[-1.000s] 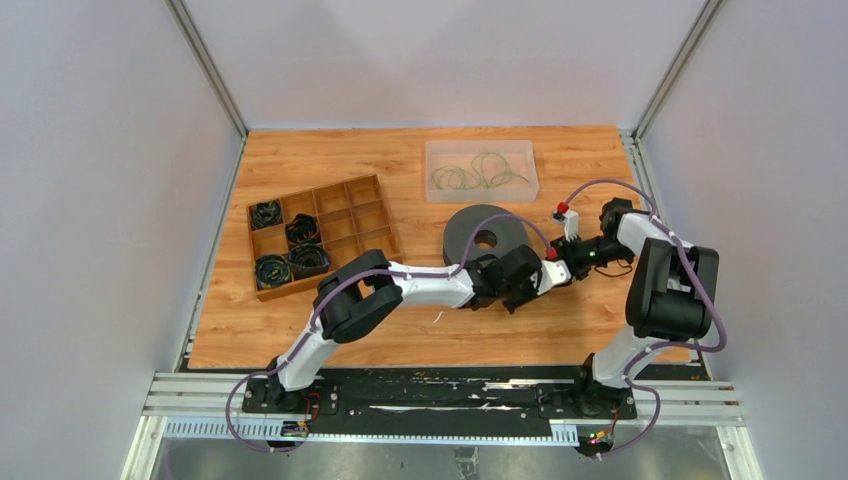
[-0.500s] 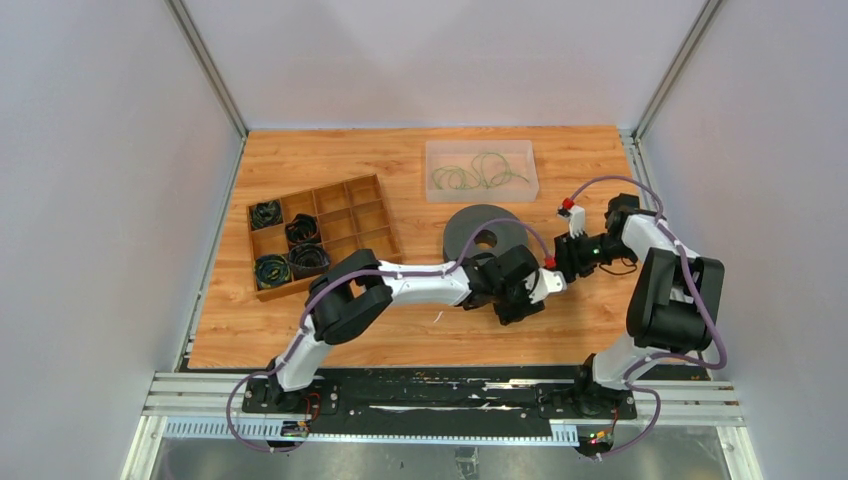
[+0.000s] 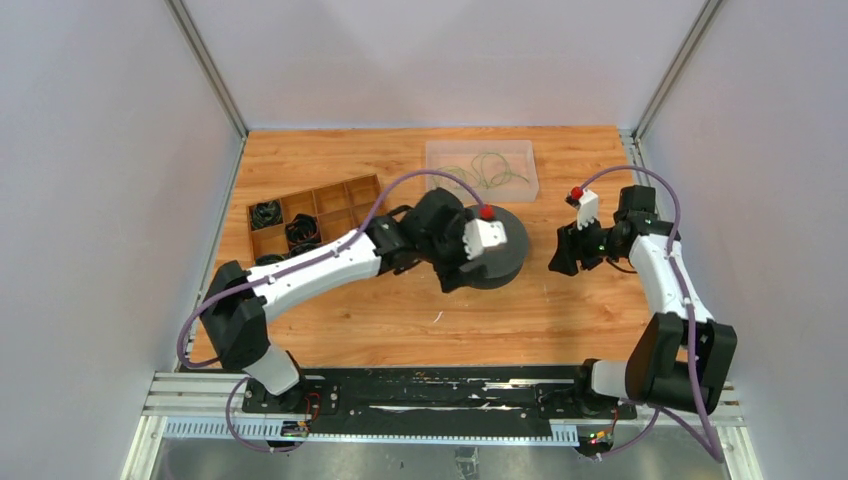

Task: Wrap the cables
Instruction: Wrap the cable around the cable reel.

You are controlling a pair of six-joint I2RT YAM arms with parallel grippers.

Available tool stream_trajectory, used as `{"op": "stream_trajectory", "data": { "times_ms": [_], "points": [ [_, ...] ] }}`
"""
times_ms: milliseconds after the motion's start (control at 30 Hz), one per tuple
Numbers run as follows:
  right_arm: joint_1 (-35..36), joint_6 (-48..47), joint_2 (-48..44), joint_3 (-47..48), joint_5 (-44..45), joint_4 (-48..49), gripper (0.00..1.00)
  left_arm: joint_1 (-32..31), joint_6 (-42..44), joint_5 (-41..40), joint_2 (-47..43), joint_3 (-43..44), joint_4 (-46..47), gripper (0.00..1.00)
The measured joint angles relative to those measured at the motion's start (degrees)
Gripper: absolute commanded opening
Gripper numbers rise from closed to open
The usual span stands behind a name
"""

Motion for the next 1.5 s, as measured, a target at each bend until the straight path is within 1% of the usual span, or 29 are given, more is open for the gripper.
{"op": "stream_trajectory", "data": {
  "times_ms": [100, 200, 300, 400, 700, 800, 867, 1033, 1367, 1400, 1500],
  "points": [
    [1.7, 1.1, -3.9, 0.0, 1.6, 0.2, 0.61, 7.3, -1.2, 2.1, -1.1, -3.1, -1.7, 0.84],
    [2.4, 1.7, -7.0, 0.0, 2.9, 0.5, 0.61, 14.9, -4.7, 5.9, -0.9, -8.3, -1.9, 0.79],
    [2.6, 2.2, -9.0, -0.4, 3.5, 0.8, 0.61, 19.3, -8.9, 8.7, 0.0, -13.7, -0.5, 0.74],
    [2.6, 2.7, -9.3, -1.3, 4.0, 1.2, 0.61, 19.9, -11.5, 10.1, 2.5, -15.6, 0.7, 0.72],
    [2.6, 3.0, -9.3, -3.7, 5.0, 2.0, 0.61, 19.9, -17.2, 14.2, 11.8, -14.5, 7.3, 0.58],
    [2.6, 3.0, -9.4, -3.9, 5.3, 2.2, 0.61, 19.9, -18.4, 15.1, 12.7, -14.3, 9.8, 0.49],
    [2.6, 3.0, -9.4, -4.2, 5.4, 2.2, 0.61, 19.9, -19.3, 15.8, 13.4, -14.1, 11.1, 0.41],
    [2.6, 3.0, -9.6, -5.2, 5.4, 2.5, 0.6, 19.9, -21.3, 17.0, 15.3, -13.7, 14.2, 0.25],
    [2.6, 3.0, -9.6, -5.7, 5.4, 3.4, 0.6, 19.9, -24.2, 17.9, 15.9, -13.8, 16.9, 0.03],
    [2.6, 3.0, -9.6, -5.7, 5.4, 3.4, 0.6, 19.9, -24.7, 18.0, 15.9, -13.7, 17.4, 0.01],
    [2.6, 3.0, -9.6, -5.7, 5.3, 3.4, 0.6, 19.9, -26.5, 18.0, 15.9, -13.9, 19.2, 0.0]
  ]
}}
